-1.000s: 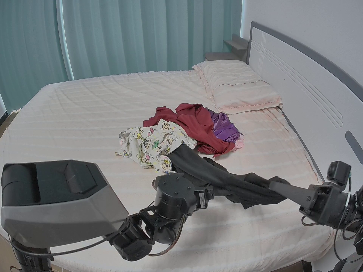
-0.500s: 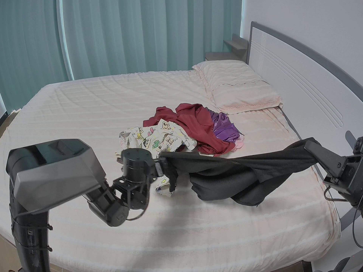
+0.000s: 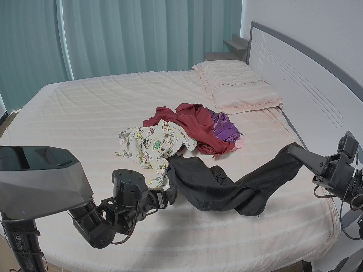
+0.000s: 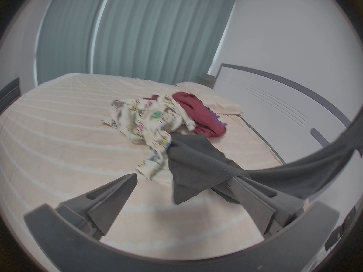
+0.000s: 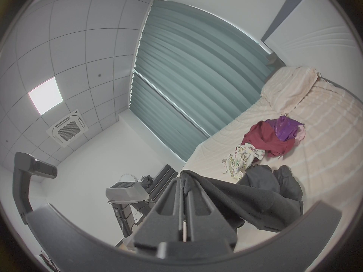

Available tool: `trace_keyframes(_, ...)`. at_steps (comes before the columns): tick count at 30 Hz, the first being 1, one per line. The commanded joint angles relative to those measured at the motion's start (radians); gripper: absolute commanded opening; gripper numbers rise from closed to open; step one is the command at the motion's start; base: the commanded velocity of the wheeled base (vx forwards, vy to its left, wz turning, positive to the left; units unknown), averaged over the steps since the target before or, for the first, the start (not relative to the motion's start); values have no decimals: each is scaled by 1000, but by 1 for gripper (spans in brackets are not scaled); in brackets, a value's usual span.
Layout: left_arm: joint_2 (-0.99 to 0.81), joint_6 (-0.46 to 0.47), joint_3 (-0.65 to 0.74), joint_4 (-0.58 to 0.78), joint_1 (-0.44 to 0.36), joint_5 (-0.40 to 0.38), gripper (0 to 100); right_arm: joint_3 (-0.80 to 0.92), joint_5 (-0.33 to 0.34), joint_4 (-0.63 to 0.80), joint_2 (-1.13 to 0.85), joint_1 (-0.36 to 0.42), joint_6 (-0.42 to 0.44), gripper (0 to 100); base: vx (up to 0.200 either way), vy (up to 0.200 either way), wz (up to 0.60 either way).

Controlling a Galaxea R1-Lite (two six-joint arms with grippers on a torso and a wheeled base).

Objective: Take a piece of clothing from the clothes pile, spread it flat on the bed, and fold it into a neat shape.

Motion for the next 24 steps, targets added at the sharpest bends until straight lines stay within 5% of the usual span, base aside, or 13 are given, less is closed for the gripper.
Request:
trace_keyframes(1, 58, -1, -15, 0, -30, -38, 100, -6, 7, -3, 106, -6, -2, 0, 0, 0, 0)
trace_keyframes(8, 138, 7, -12, 10, 2, -133, 100, -8, 7, -4, 140, -8, 0, 0, 0, 0, 0)
trace_keyframes(24, 266, 27, -148, 8, 14, -158, 100, -72, 13, -27, 112, -2, 5, 0, 0, 0, 0)
